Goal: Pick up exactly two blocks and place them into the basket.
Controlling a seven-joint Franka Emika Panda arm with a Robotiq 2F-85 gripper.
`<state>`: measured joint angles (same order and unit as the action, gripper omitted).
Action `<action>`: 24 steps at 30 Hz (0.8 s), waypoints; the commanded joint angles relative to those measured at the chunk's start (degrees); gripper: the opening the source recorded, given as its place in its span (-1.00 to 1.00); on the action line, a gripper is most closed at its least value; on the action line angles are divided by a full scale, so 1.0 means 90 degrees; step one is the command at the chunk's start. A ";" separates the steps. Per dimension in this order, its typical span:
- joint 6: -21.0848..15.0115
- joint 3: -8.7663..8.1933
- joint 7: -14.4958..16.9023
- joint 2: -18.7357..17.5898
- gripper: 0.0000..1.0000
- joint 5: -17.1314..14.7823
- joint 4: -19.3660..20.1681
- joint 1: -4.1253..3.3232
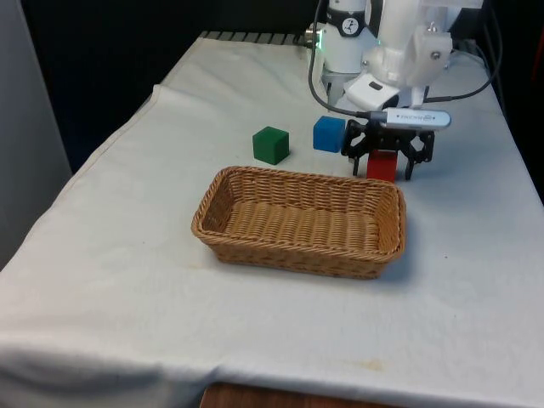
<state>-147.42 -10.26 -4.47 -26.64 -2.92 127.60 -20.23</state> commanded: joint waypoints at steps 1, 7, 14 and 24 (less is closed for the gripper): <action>-0.0038 0.0000 0.0000 0.0013 1.00 0.0000 0.0025 -0.0006; -0.0019 -0.0013 -0.0025 0.0102 1.00 0.0013 0.0070 -0.0019; 0.0000 0.0000 0.0000 0.0115 1.00 0.0000 0.0064 0.0000; 0.0000 0.0000 0.0000 0.0127 -1.00 0.0000 0.0057 0.0000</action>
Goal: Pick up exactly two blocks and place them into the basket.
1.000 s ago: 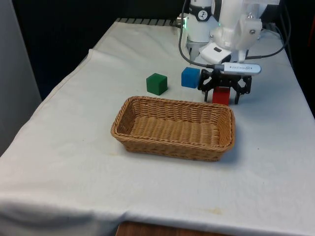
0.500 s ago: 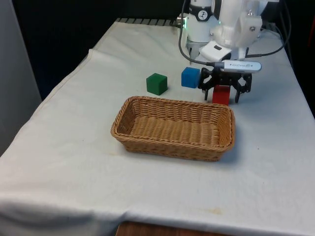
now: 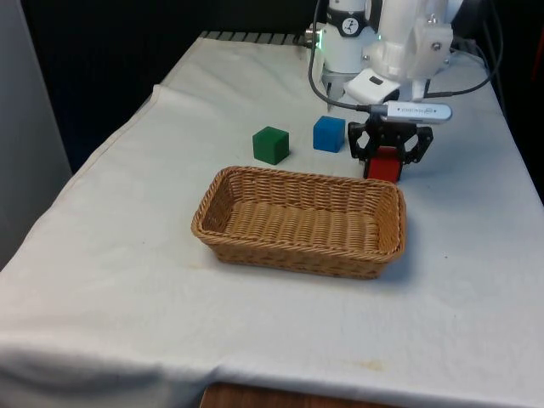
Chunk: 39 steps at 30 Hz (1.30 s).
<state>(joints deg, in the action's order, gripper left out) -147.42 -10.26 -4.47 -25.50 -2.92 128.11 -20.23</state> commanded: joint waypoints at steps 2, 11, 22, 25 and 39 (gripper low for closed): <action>-0.0013 -0.0013 -0.0019 0.0025 -1.00 0.0013 0.0019 -0.0013; 0.0083 -0.0019 -0.0032 0.0146 -0.99 0.0025 0.0025 -0.0032; 0.0618 -0.0006 -0.0070 0.0694 -0.99 0.0070 0.0006 -0.0057; 0.0745 0.0006 -0.0064 0.0840 -0.99 0.0083 0.0000 -0.0057; 0.1560 0.0025 0.0306 0.0980 -0.99 -0.0006 -0.0713 0.0045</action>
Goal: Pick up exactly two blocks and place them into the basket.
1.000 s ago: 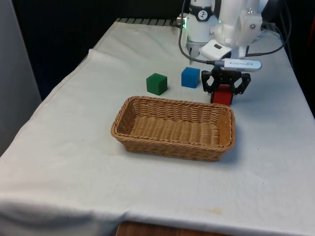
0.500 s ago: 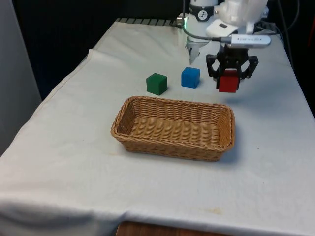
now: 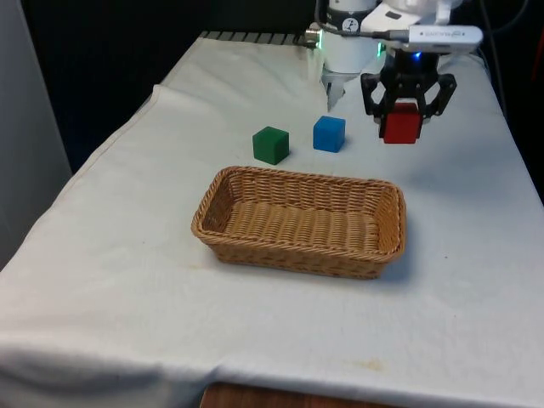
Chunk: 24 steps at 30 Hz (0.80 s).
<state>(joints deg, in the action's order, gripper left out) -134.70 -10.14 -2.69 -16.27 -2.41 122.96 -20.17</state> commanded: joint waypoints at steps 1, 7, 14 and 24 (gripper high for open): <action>0.0146 0.0013 0.0108 -0.0045 -0.99 -0.0064 -0.0140 0.0038; 0.0484 -0.0076 0.0274 -0.0166 -0.99 -0.0057 -0.0547 0.0095; 0.0815 -0.0216 0.0446 -0.0388 -0.99 -0.0070 -0.1038 0.0134; 0.1216 -0.0369 0.0700 -0.0872 -0.99 -0.0153 -0.1776 0.0204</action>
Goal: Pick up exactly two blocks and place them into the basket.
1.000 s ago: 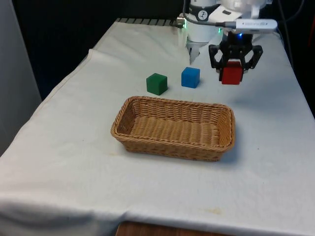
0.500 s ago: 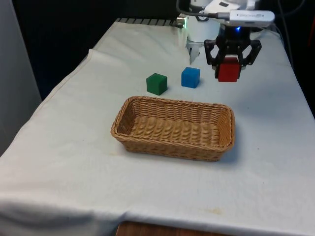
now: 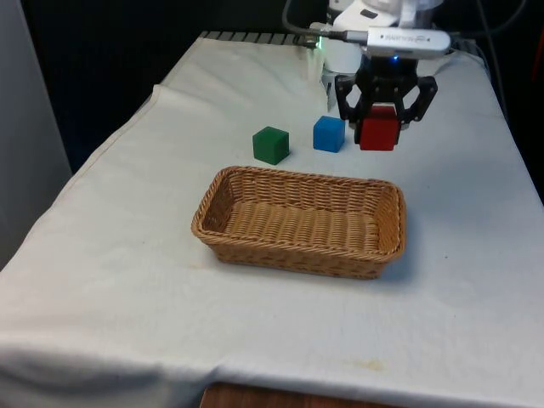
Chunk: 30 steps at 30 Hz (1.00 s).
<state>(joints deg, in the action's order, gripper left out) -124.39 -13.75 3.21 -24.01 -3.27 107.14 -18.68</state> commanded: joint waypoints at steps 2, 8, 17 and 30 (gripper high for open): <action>0.0140 0.0019 0.0121 -0.0223 -0.99 -0.0121 -0.0255 0.0070; 0.0172 -0.0019 0.0261 -0.0618 -0.99 -0.0248 -0.0649 0.0115; 0.0159 -0.0089 0.0407 -0.1286 -0.99 -0.0312 -0.1445 0.0166; 0.0038 -0.0369 0.0917 -0.2082 -0.99 -0.0586 -0.2222 0.0306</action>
<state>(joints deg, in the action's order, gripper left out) -123.93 -17.53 11.29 -42.69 -8.54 87.20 -16.44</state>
